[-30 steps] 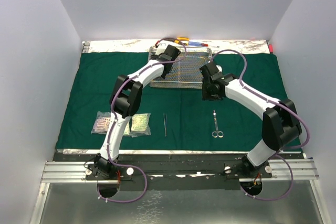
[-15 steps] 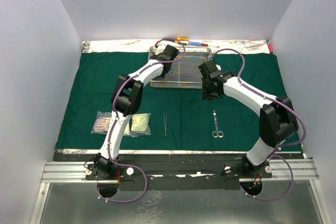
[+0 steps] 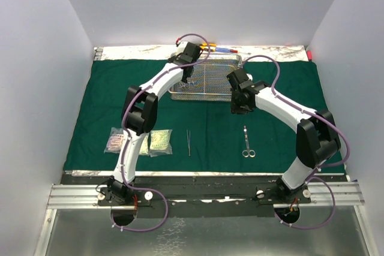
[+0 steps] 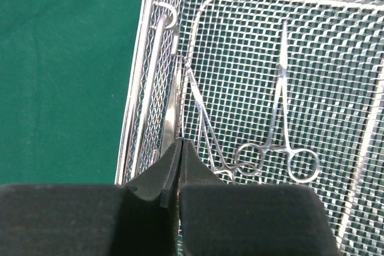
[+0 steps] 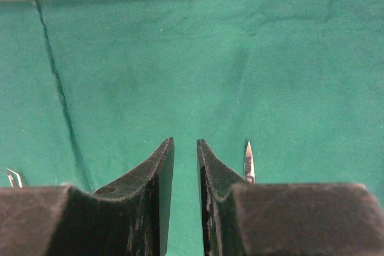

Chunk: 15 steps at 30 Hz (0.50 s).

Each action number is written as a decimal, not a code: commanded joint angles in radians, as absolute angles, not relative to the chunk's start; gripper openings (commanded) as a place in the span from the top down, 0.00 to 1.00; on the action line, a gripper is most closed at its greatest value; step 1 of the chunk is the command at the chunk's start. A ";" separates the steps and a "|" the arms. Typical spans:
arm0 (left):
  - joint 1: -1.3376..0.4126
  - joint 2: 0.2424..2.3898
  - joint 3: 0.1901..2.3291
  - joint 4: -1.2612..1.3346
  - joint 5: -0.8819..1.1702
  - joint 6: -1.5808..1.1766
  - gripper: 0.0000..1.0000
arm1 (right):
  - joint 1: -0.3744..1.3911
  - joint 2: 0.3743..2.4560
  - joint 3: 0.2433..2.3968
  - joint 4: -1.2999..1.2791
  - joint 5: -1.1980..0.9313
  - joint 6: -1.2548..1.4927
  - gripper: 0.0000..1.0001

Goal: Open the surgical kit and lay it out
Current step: Pick up the medical item from the container.

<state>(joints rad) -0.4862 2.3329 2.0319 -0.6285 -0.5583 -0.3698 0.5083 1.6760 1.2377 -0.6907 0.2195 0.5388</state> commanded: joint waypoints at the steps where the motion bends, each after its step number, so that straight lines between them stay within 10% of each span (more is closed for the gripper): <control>1: -0.483 2.241 2.072 -0.623 -0.483 -0.390 1.00 | 0.501 1.677 1.268 -0.709 0.209 0.562 0.75; 10: -0.483 2.122 2.082 -0.621 -0.226 -0.420 1.00 | 0.496 1.562 1.296 -0.652 0.178 0.587 0.73; 15: -0.483 1.929 1.859 -0.521 0.301 -0.366 1.00 | 0.490 1.418 1.245 -0.596 0.187 0.675 0.73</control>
<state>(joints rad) -0.4843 2.0686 1.9705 -0.5953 -0.0986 -0.4046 0.4984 1.5234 1.2697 -0.6518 0.1898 0.6033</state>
